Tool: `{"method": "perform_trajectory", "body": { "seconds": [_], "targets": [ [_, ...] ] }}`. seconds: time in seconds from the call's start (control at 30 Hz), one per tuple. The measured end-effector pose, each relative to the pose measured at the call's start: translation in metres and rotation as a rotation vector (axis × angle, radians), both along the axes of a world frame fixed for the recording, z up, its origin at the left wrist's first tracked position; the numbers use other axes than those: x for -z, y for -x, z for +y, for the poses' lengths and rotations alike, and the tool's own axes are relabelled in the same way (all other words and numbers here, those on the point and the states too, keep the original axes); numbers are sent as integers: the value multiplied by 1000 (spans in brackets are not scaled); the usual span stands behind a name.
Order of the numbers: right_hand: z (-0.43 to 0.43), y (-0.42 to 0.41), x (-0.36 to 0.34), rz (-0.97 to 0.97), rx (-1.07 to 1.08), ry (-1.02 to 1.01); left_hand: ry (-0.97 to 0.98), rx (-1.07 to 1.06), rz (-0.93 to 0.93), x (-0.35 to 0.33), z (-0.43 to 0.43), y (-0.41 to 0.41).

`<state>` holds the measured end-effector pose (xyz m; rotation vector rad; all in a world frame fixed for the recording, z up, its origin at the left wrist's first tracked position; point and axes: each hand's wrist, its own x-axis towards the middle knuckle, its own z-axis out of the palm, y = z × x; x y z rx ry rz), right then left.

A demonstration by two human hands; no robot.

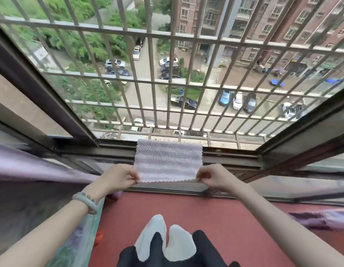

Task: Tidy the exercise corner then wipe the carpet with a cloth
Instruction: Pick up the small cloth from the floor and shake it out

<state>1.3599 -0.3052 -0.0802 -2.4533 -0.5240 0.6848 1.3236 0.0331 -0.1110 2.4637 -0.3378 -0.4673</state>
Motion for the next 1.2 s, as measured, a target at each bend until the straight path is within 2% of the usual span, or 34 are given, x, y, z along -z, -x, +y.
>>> {"method": "perform_trajectory", "body": {
  "seconds": [0.17, 0.23, 0.33, 0.4, 0.5, 0.6, 0.77, 0.87, 0.97, 1.1, 1.2],
  "targets": [
    [0, 4, 8, 76, -60, 16, -88, 74, 57, 8, -1, 1],
    [-2, -2, 7, 67, -45, 11, -109, 65, -11, 8, -2, -3],
    [-4, -11, 10, -242, -43, 9, -121, -7, -307, 7, -8, -11],
    [-2, -21, 20, -415, -65, 124, -230, 3, -432, 10, -14, -21],
    [6, -31, 30, -381, -102, 324, -441, 44, -376, 16, -24, -36],
    [14, -35, 39, -378, -138, 432, -599, 50, -318, 26, -30, -45],
    [13, -37, 45, -311, -157, 440, -731, 65, -186, 34, -38, -46],
    [11, -39, 38, -291, -158, 400, -701, 33, -162, 30, -40, -42],
    [13, -43, 22, -280, -124, 319, -592, -38, -196, 17, -48, -35],
    [25, -40, -12, -250, -60, 131, -353, -179, -199, -5, -43, -18],
    [40, -32, -40, -219, -40, -66, -51, -320, -175, -29, -32, 2]
  ]
}}
